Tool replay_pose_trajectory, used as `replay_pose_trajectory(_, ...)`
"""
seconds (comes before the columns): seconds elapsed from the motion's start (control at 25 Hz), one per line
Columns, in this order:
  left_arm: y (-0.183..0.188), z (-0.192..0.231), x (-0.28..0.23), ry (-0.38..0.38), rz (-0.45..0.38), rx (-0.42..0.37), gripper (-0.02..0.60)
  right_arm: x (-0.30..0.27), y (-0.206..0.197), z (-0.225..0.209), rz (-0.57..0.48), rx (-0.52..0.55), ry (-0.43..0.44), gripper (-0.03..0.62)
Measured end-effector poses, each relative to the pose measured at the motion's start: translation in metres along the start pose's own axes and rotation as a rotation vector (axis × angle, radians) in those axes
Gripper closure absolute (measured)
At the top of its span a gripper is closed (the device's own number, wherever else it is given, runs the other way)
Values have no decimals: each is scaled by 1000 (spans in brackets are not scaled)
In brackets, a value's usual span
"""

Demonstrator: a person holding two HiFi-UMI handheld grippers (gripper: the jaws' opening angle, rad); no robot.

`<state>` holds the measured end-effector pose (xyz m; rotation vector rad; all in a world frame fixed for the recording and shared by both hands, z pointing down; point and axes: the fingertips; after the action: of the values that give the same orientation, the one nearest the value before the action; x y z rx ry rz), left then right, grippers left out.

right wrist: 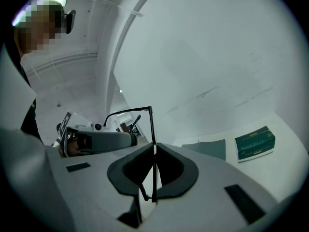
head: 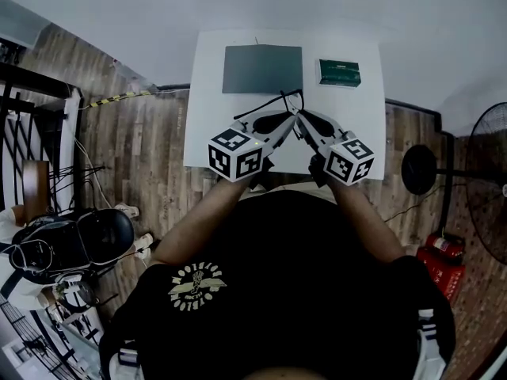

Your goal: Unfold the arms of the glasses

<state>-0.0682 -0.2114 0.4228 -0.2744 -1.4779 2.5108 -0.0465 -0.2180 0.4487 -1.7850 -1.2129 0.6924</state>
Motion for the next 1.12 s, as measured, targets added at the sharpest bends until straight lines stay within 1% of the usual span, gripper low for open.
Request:
replay_pose_trajectory(0.28, -8, -18, -24, 23, -13, 8, 560, 22, 19, -35, -13, -56, -12, 574)
replay_pose_trajectory(0.48, -14, -33, -38, 32, -48, 40, 560, 38, 37, -59, -22, -103, -12, 574)
replay_pose_trajectory(0.64, -22, -43, -45, 49, -70, 46, 560, 47, 49, -75, -29, -115, -3, 574)
replay_pose_trajectory(0.84, -32, -52, -53, 69, -71, 53, 560, 55, 55, -90, -25, -132, 11, 574)
replay_pose_trajectory(1.12, -37, -61, -60, 101, -85, 57, 561, 57, 69, -101, -28, -146, 35, 574)
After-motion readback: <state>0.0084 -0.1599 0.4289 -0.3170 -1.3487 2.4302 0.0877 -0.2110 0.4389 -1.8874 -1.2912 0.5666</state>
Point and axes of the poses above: the fingertips, and each gripper's own axes: x backward along the fingers, z to its left, y out of its top, and after that the axes turned 14 degrees about -z, right-handed
